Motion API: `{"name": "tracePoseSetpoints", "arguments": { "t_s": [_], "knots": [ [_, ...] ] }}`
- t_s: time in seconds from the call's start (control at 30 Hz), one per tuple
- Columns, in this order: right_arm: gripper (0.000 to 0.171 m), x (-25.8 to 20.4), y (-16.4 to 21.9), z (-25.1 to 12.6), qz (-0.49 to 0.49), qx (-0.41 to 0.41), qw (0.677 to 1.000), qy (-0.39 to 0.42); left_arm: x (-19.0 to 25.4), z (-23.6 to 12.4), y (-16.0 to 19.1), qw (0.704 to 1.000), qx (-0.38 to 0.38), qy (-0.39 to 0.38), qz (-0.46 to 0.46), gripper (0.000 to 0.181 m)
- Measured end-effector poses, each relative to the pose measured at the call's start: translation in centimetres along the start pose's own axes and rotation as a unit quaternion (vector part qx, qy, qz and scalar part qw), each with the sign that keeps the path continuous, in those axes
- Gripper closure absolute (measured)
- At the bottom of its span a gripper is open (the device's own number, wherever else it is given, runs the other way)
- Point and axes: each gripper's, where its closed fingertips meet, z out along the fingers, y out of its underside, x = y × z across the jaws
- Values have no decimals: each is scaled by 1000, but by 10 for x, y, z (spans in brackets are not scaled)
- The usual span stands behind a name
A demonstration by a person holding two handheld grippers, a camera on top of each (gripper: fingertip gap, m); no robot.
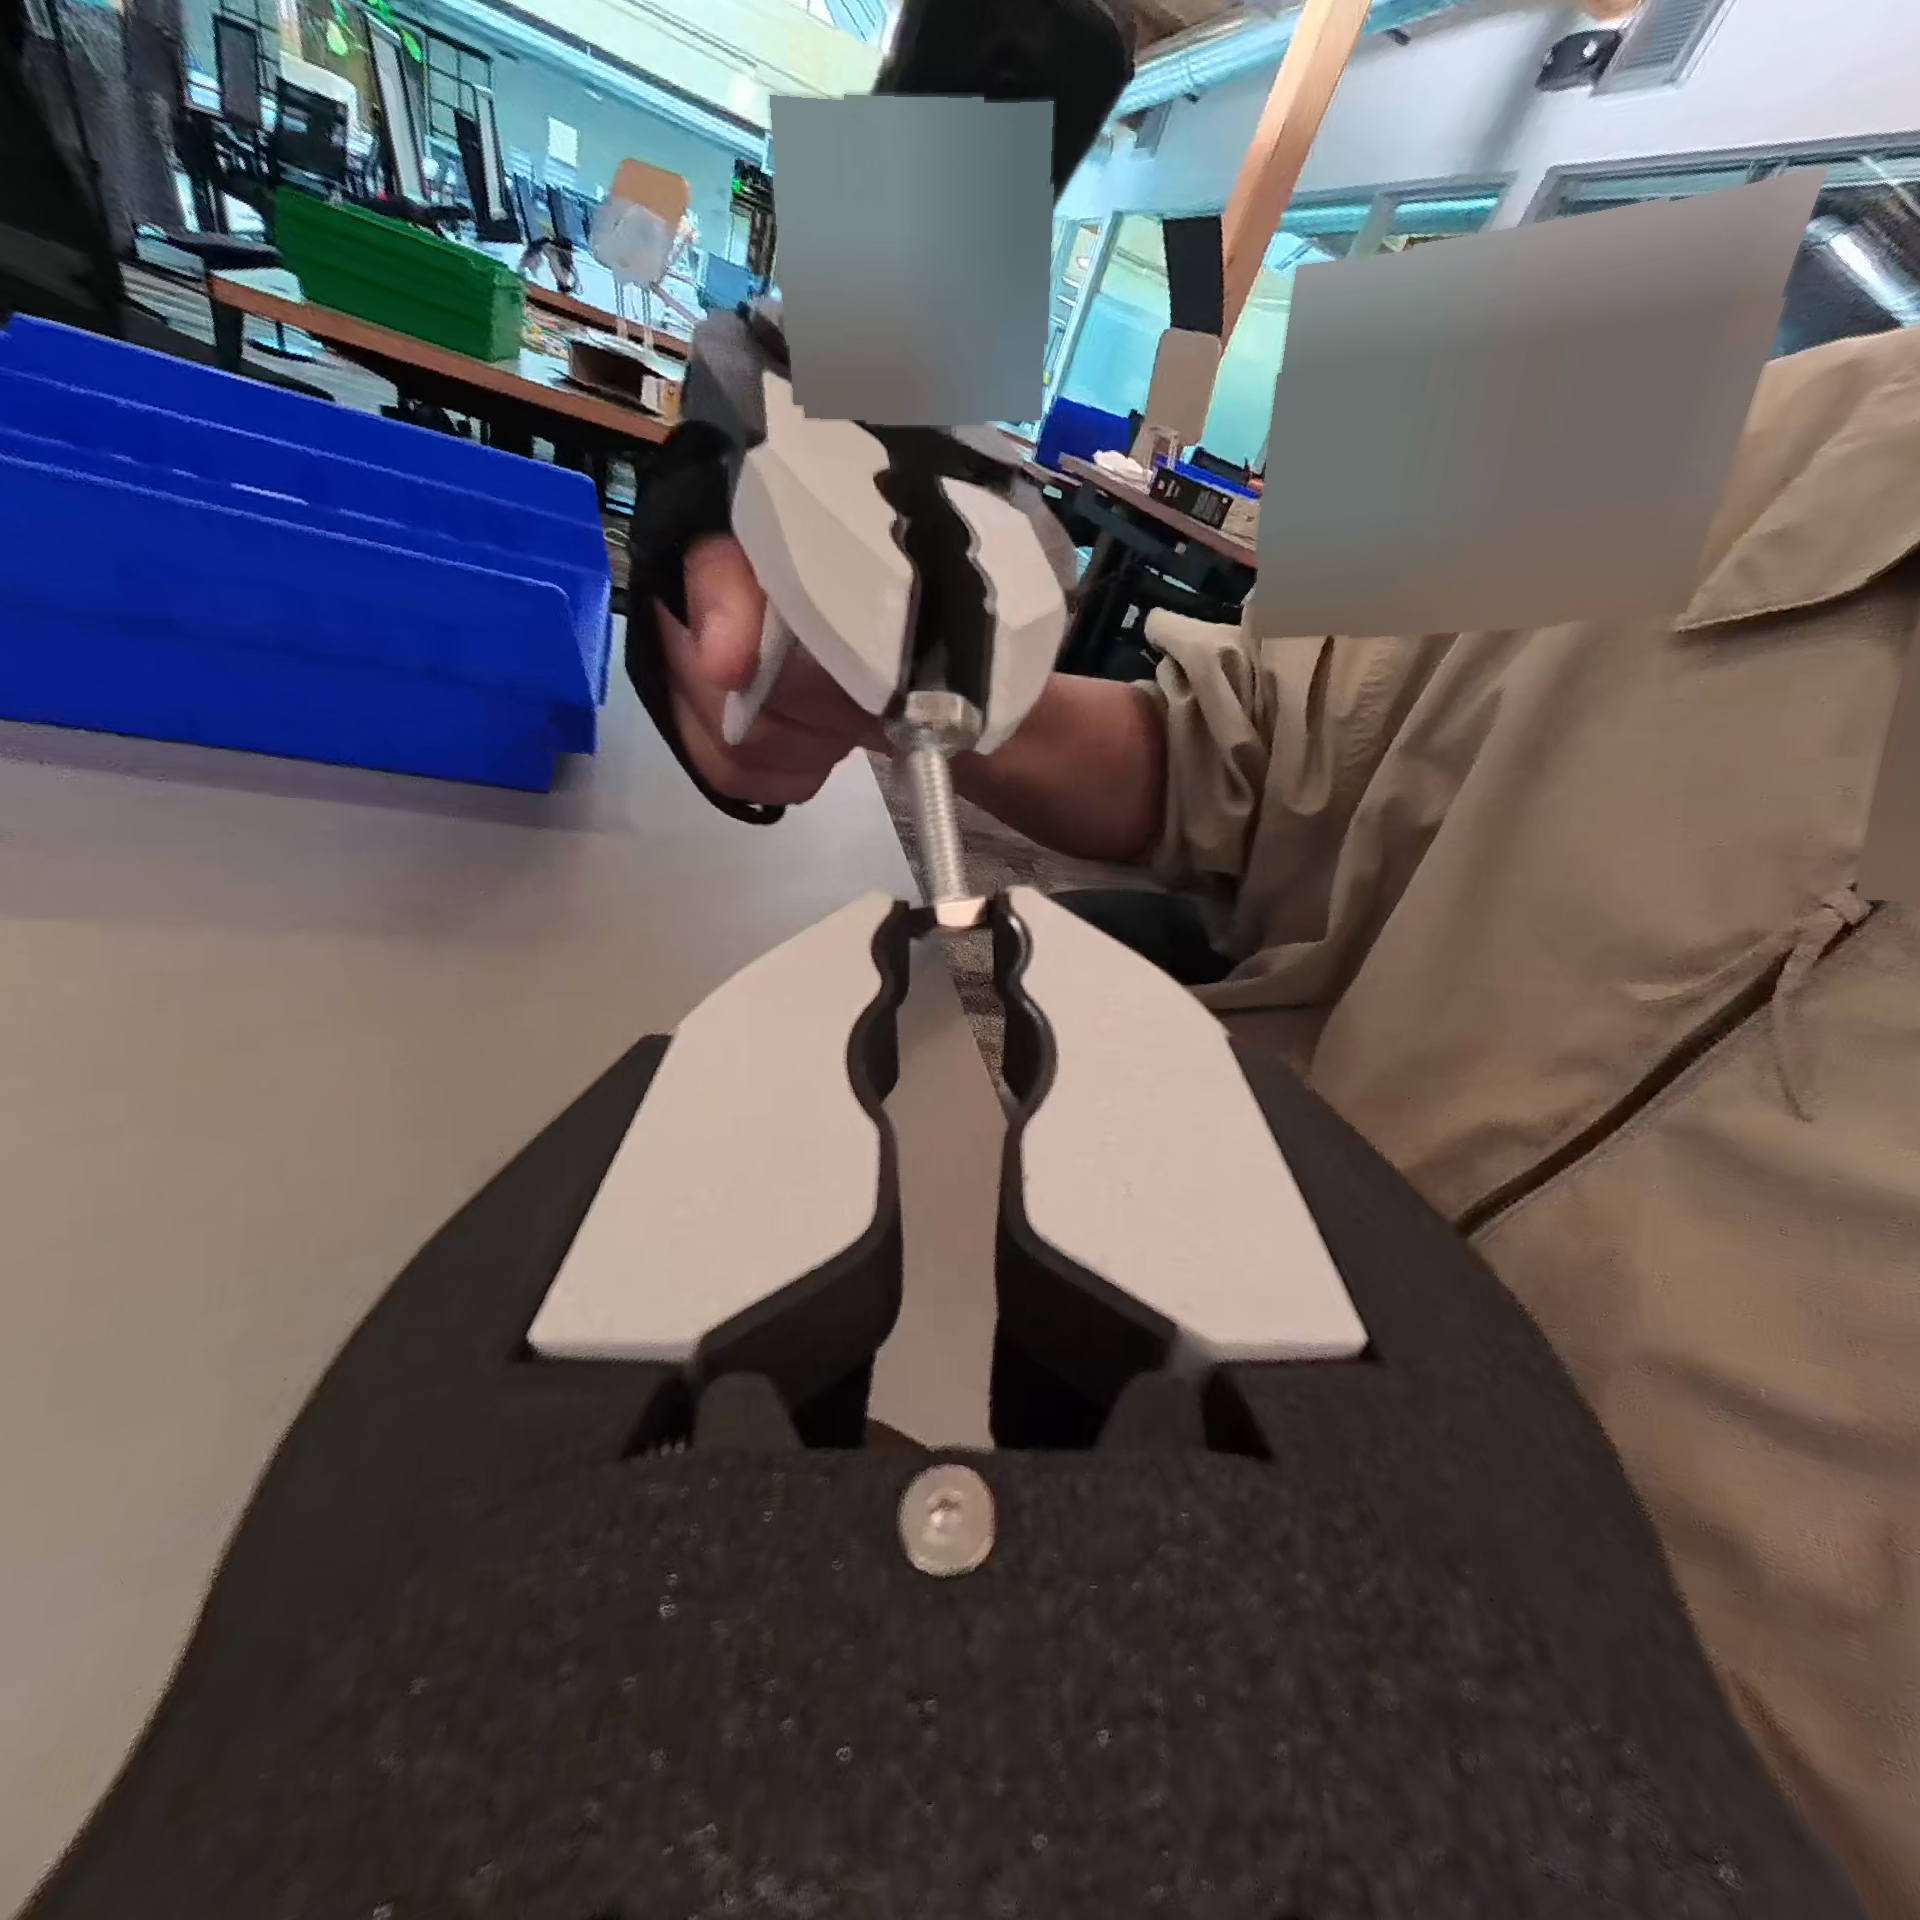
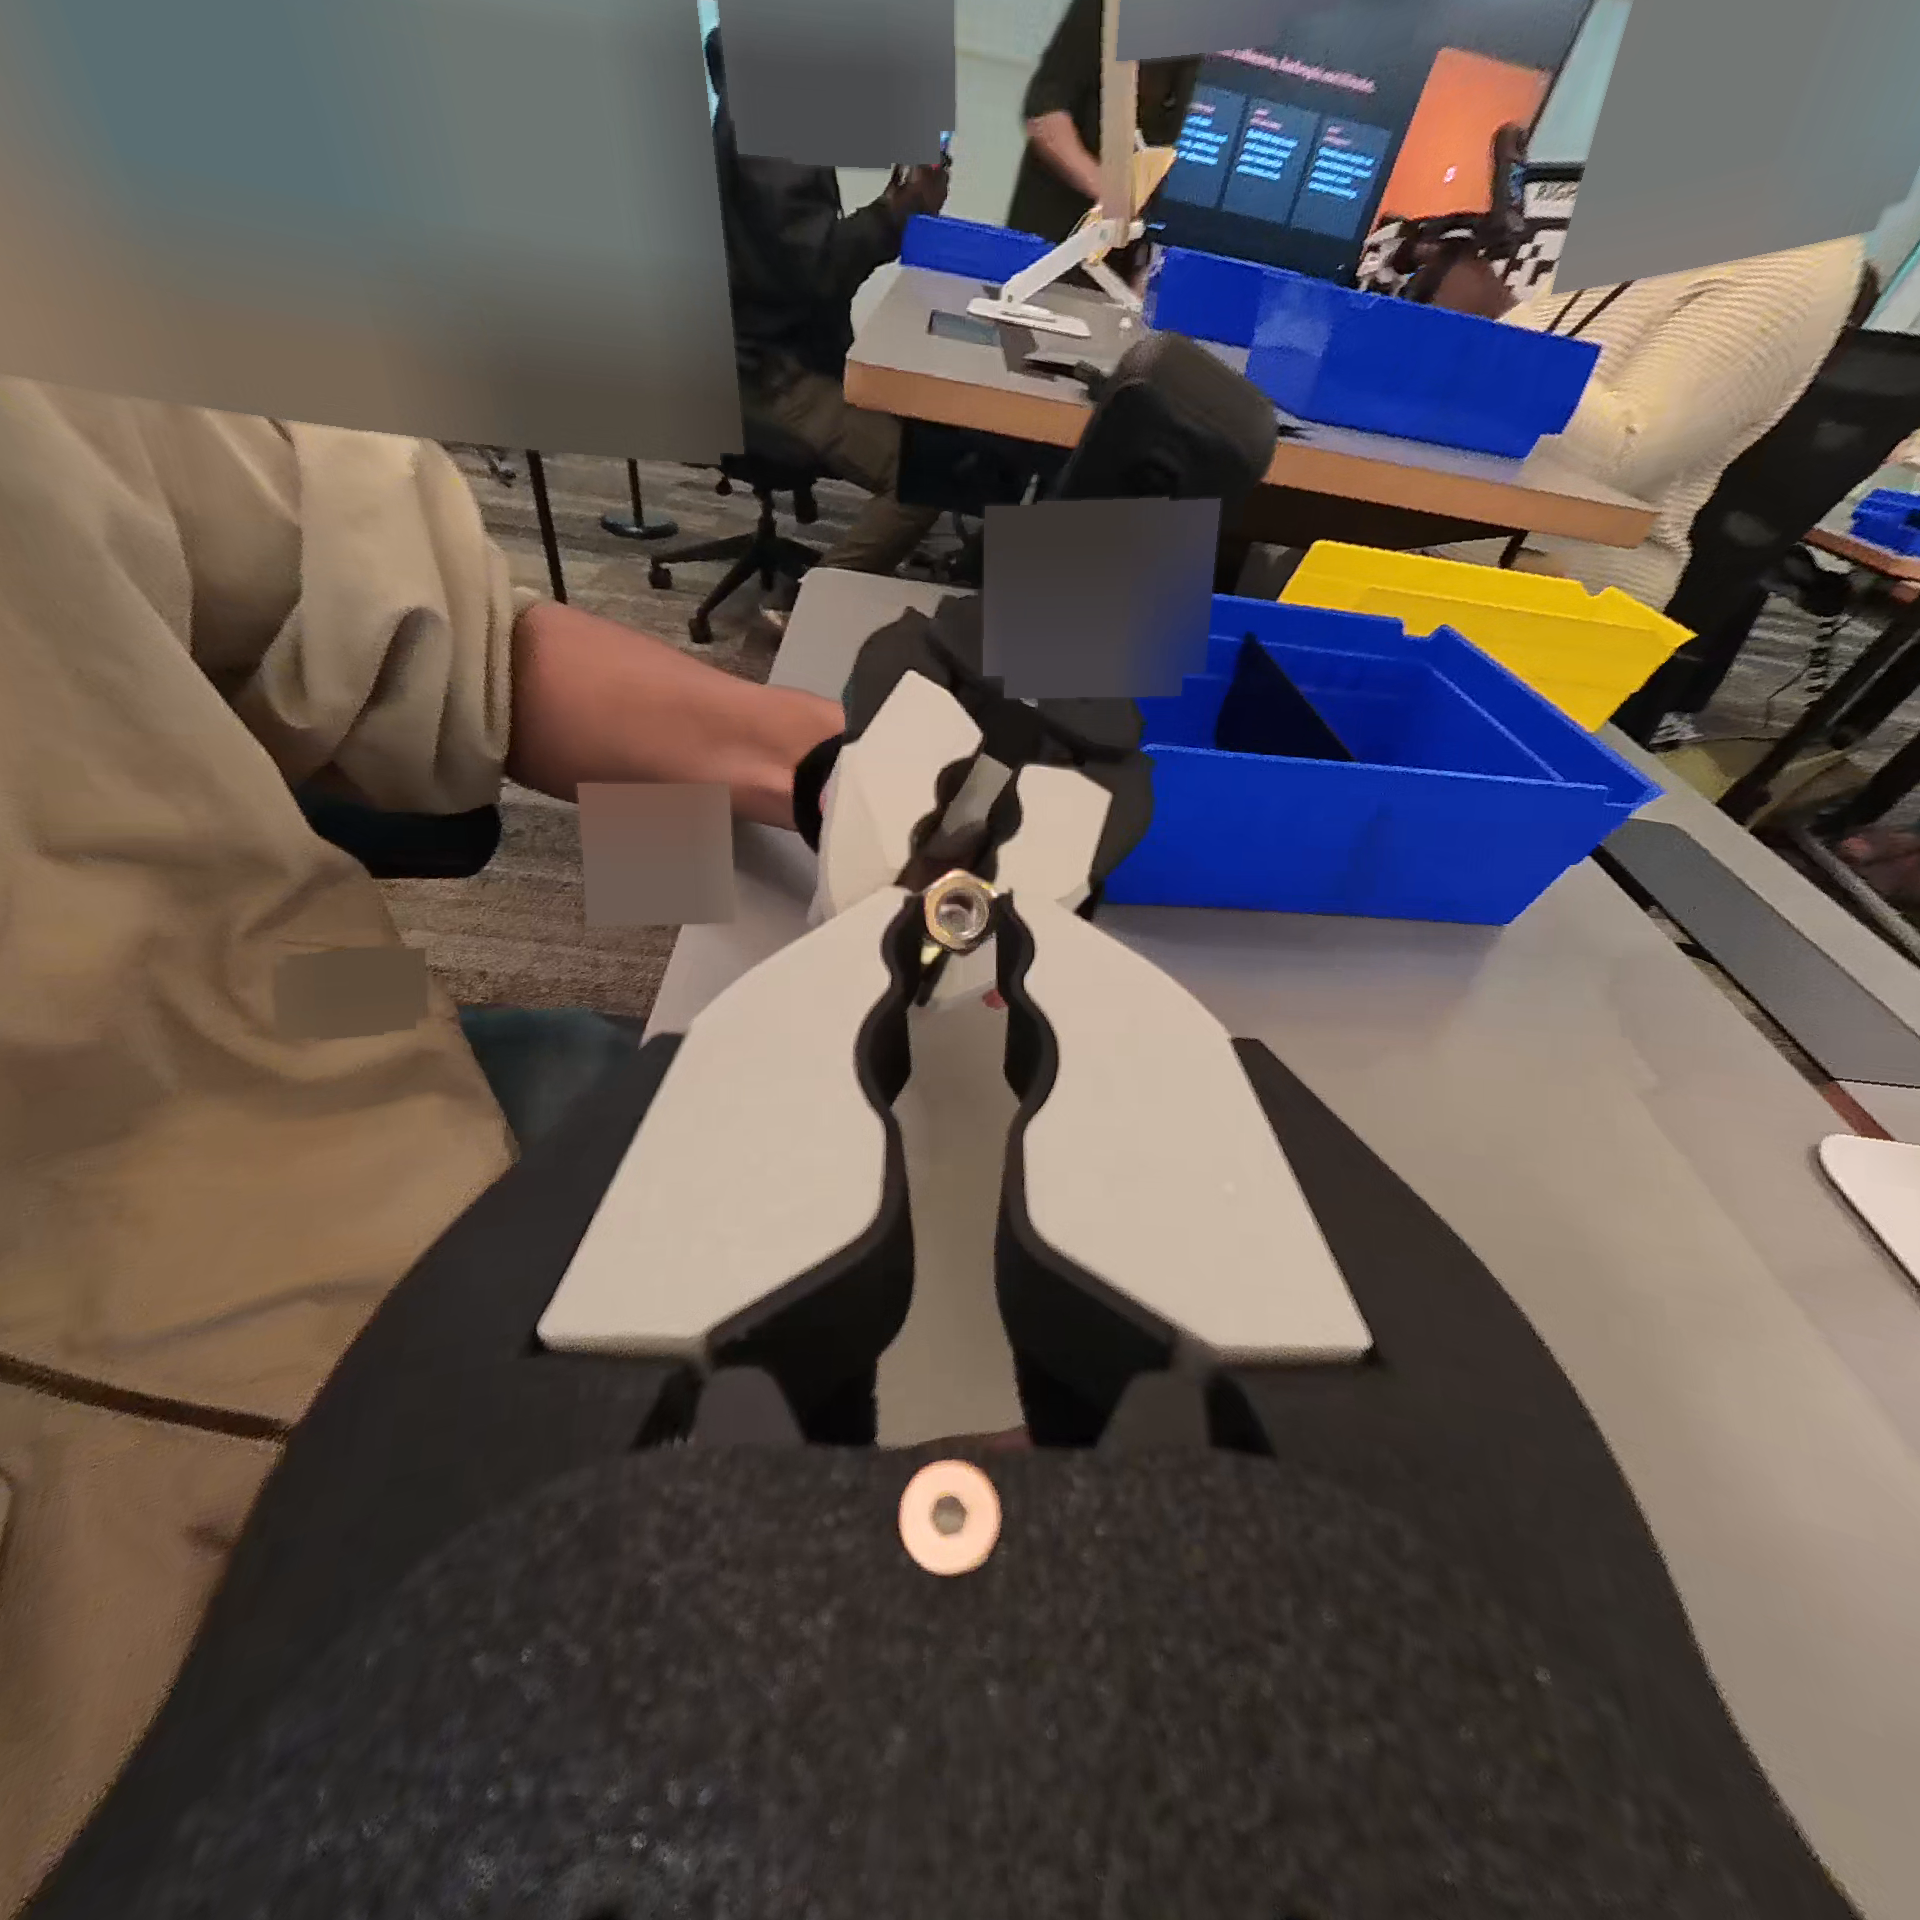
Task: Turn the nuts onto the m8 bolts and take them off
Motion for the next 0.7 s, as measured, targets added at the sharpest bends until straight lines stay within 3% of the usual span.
{"name": "tracePoseSetpoints", "arguments": {
  "t_s": [0.23, 0.7],
  "knots": [
    [158, 1, 1, -4, -8, -20, 999, -29, 1, 0, -5, 998, 5, 61, -34, 166],
    [158, 20, -21, -5, 6, 78, 995, -56, -1, -9, -35, 963, 108, 211, -128, 166]
  ]
}}
